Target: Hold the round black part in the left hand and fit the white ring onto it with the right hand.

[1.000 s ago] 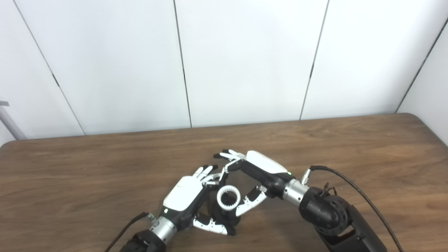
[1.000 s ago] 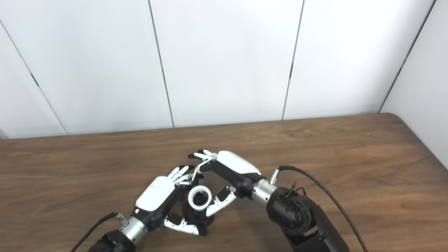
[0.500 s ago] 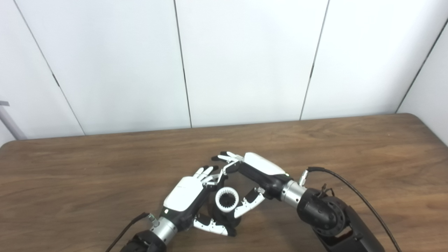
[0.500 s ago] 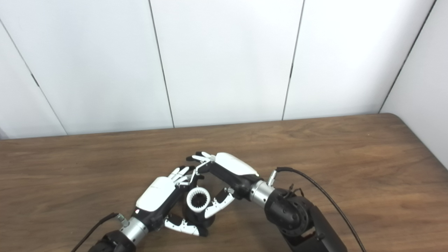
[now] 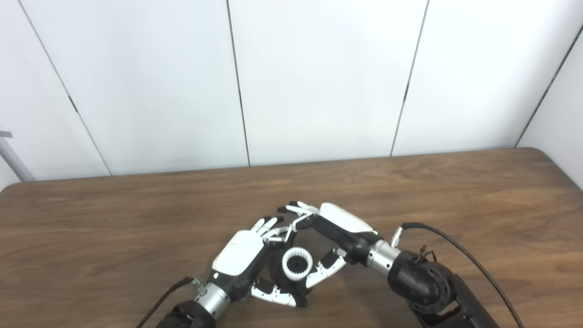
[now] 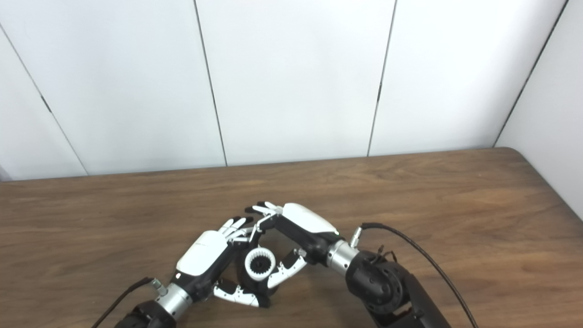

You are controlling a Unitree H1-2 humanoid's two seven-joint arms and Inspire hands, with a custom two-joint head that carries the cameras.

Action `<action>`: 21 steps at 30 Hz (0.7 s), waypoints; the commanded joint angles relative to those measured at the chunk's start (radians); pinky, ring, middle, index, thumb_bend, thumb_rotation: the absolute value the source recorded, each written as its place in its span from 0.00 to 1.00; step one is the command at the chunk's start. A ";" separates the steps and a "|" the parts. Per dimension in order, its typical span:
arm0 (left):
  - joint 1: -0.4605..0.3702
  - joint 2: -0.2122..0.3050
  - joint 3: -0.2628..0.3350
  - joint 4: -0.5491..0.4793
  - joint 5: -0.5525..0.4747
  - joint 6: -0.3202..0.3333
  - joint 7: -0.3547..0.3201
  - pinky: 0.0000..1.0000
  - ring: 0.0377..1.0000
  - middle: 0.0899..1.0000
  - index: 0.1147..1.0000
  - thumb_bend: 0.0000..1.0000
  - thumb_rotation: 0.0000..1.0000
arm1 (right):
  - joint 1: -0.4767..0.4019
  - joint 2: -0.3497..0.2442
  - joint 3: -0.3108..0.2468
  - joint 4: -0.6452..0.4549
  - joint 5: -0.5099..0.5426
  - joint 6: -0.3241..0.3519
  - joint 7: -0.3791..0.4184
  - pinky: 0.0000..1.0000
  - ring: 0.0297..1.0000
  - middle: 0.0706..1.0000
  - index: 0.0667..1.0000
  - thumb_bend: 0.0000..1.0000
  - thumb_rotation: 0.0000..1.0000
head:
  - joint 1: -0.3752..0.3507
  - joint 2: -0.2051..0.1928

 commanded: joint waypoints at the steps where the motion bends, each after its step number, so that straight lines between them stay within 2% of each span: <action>1: 0.054 0.028 -0.044 0.038 0.035 0.003 -0.094 1.00 0.97 0.85 0.41 0.52 0.05 | -0.027 0.003 -0.009 -0.027 0.010 -0.014 -0.021 1.00 1.00 0.94 0.44 0.51 0.12 | 0.000 0.001; 21: 0.053 0.027 -0.043 0.032 0.027 0.006 -0.104 1.00 0.98 0.85 0.41 0.52 0.05 | -0.006 0.002 -0.004 -0.027 0.015 -0.014 -0.027 1.00 1.00 0.94 0.44 0.51 0.12 | 0.002 0.004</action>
